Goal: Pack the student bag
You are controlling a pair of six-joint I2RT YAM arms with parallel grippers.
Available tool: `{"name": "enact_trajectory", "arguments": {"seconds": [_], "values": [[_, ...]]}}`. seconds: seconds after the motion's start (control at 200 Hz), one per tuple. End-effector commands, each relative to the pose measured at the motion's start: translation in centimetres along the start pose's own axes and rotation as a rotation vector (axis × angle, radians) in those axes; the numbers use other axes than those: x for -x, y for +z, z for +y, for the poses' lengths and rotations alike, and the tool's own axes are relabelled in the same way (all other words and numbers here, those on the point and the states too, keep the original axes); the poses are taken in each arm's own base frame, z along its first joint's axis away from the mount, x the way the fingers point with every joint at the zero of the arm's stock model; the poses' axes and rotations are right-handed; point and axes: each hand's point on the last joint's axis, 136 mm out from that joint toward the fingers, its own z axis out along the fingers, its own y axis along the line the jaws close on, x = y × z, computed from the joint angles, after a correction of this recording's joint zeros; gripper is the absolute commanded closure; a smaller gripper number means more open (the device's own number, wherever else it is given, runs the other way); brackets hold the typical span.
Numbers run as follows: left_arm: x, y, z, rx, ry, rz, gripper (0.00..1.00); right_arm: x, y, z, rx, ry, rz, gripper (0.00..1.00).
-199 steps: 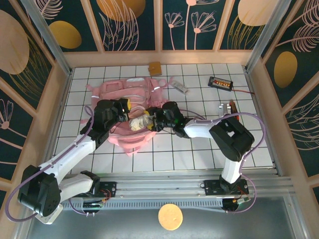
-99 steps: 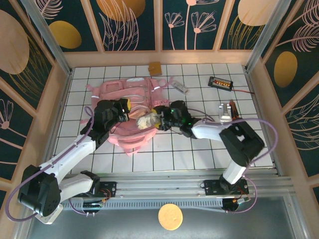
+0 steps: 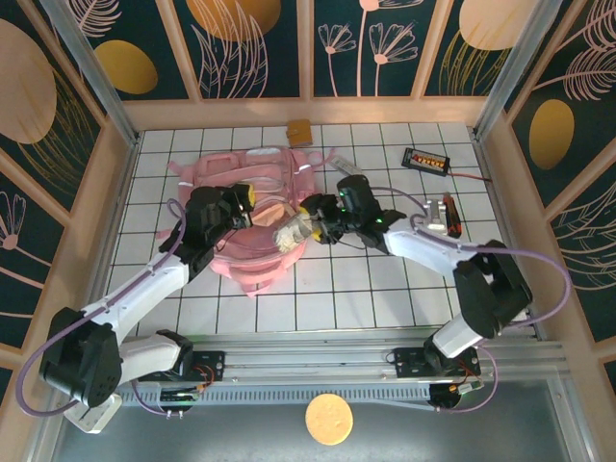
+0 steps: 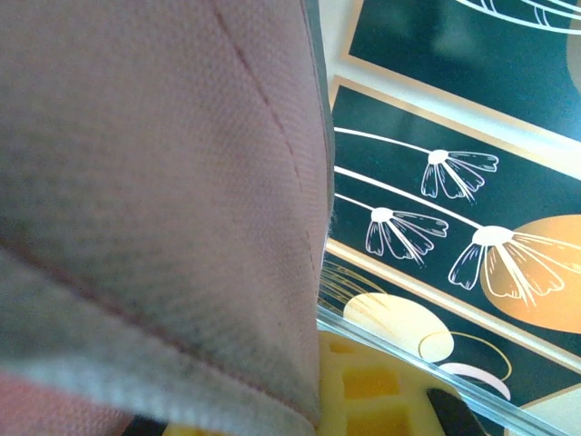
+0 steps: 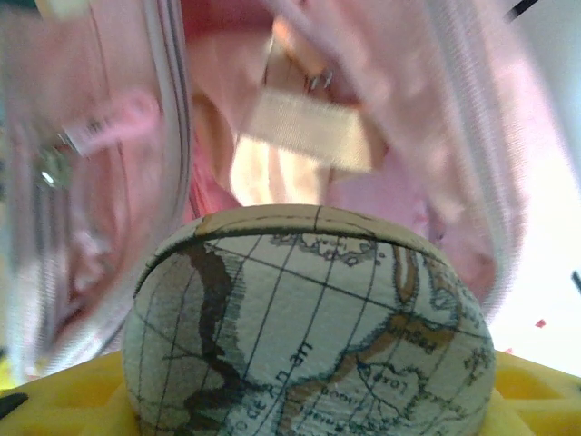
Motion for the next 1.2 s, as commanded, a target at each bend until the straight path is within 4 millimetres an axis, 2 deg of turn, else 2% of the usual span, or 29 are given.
{"name": "enact_trajectory", "arguments": {"seconds": [0.0,0.11,0.215,0.405,0.515,0.555,0.626,0.686,0.726,0.826,0.856,0.991,1.196], "values": [[-3.8,-1.2,-7.1,-0.214,0.043,0.120,1.00,-1.7,1.4,1.6,0.016,-0.078,0.122,0.48],[-4.4,-1.2,-7.2,-0.212,0.053,0.134,1.00,-2.2,3.6,2.2,0.044,-0.058,0.173,0.48],[-5.2,-1.2,-6.9,-0.199,0.067,0.155,1.00,-1.6,6.0,3.3,0.065,-0.049,0.195,0.48],[-7.3,-1.0,-5.1,-0.157,0.078,0.203,1.00,1.7,8.9,5.0,0.123,-0.001,0.139,0.49],[-8.0,-0.7,-3.7,-0.135,0.064,0.225,1.00,2.9,10.4,6.3,0.159,0.023,0.120,0.48],[-8.0,-0.7,-3.5,-0.131,0.059,0.228,1.00,3.2,11.1,6.5,0.167,0.041,0.109,0.45],[-8.0,-0.5,-3.0,-0.123,0.051,0.235,1.00,3.6,11.7,8.2,0.239,0.054,0.094,0.37],[-7.8,-0.4,-2.4,-0.117,0.036,0.236,1.00,3.7,12.0,9.8,0.325,0.056,0.088,0.34],[-7.6,-0.3,-1.8,-0.104,0.023,0.235,1.00,3.9,11.9,10.8,0.376,0.055,0.088,0.28],[-6.7,-0.4,-0.8,-0.102,-0.012,0.217,1.00,3.6,11.5,12.1,0.430,0.015,0.113,0.06],[-6.5,-0.5,-0.4,-0.100,-0.020,0.209,1.00,3.4,11.3,12.1,0.423,0.004,0.121,0.01],[-5.4,-0.7,1.0,-0.086,-0.033,0.185,1.00,1.9,10.4,9.9,0.318,-0.052,0.178,0.01],[-3.3,-1.7,1.3,-0.076,0.006,0.138,0.98,-0.9,7.9,4.1,0.054,-0.122,0.302,0.01]]}}
